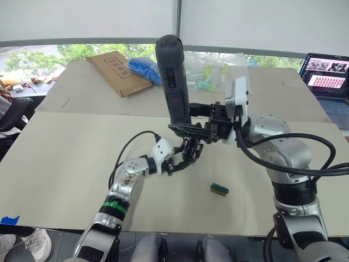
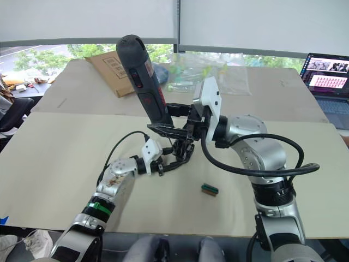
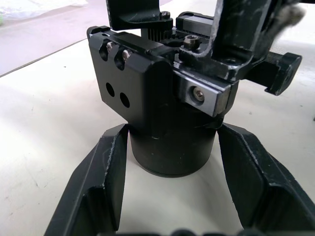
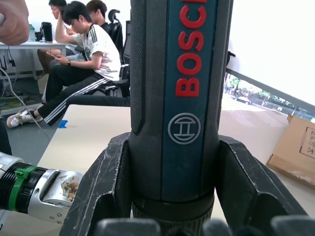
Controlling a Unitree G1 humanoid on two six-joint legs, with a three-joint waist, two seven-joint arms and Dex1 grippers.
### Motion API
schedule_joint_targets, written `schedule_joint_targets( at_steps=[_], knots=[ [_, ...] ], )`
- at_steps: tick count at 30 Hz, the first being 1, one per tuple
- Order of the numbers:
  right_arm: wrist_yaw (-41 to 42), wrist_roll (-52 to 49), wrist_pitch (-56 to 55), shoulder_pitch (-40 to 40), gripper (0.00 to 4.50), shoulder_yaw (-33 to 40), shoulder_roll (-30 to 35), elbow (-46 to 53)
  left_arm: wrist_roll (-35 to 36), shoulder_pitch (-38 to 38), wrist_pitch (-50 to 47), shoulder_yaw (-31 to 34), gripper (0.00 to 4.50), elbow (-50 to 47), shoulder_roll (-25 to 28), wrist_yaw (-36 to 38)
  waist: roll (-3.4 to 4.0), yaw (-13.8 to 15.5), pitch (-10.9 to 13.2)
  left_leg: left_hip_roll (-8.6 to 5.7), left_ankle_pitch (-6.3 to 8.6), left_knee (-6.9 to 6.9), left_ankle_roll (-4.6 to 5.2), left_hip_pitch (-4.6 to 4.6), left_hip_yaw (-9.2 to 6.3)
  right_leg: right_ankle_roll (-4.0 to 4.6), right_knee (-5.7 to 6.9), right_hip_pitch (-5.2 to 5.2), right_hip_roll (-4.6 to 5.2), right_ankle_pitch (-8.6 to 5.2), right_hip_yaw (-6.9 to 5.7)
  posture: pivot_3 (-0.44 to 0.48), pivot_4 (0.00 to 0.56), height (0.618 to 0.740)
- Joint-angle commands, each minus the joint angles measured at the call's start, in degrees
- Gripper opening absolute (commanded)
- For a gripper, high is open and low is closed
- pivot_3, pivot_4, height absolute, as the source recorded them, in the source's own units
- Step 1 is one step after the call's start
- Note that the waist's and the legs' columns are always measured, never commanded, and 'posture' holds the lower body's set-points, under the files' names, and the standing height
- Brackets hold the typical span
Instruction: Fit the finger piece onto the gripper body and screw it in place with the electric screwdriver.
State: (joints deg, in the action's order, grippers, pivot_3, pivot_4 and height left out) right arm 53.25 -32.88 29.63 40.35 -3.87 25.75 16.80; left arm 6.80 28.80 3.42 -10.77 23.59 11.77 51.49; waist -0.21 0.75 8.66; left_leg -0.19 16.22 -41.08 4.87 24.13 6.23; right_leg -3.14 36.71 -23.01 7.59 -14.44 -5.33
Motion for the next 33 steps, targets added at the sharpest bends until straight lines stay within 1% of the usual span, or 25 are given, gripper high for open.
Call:
schedule_joint_targets(
  at_steps=[1, 9, 18, 33],
  knots=[
    [-0.8, -1.3, -0.7, 2.6, 1.95, 1.8, 0.0, 2.2, -0.1, 0.8, 0.2, -0.7, 2.27, 0.4, -0.6, 0.3, 0.0, 0.0, 0.0, 0.0, 0.0, 0.0, 0.0, 0.0, 0.0, 0.0, 0.0, 0.0, 0.0, 0.0, 0.0, 0.0, 0.15, 0.74],
    [-2.7, -1.8, 0.1, 4.0, 1.95, 1.7, -1.5, 1.5, -0.1, 0.8, 0.1, -0.7, 2.27, 0.2, -0.6, 0.2, 0.0, 0.0, 0.0, 0.0, 0.0, 0.0, 0.0, 0.01, 0.0, 0.0, 0.0, -0.01, 0.0, 0.0, 0.0, 0.0, 0.15, 0.74],
    [-1.6, -0.5, -0.5, 2.4, 1.95, 0.9, -0.9, 1.5, -0.1, 0.7, 0.0, -0.7, 2.27, 0.0, -0.6, 0.0, 0.0, 0.0, 0.0, 0.0, 0.0, 0.0, 0.0, 0.01, 0.0, 0.0, 0.0, -0.01, 0.0, 0.0, 0.0, 0.0, 0.15, 0.74],
    [-1.4, 0.5, -0.5, 2.9, 1.95, 0.7, -0.8, 1.0, -0.1, 0.7, 0.0, -0.7, 2.27, -0.2, -0.5, 0.1, 0.0, 0.0, 0.0, 0.0, 0.0, 0.0, 0.0, 0.01, 0.0, 0.0, 0.0, -0.01, 0.0, 0.0, 0.0, 0.0, 0.15, 0.74]
  ],
)
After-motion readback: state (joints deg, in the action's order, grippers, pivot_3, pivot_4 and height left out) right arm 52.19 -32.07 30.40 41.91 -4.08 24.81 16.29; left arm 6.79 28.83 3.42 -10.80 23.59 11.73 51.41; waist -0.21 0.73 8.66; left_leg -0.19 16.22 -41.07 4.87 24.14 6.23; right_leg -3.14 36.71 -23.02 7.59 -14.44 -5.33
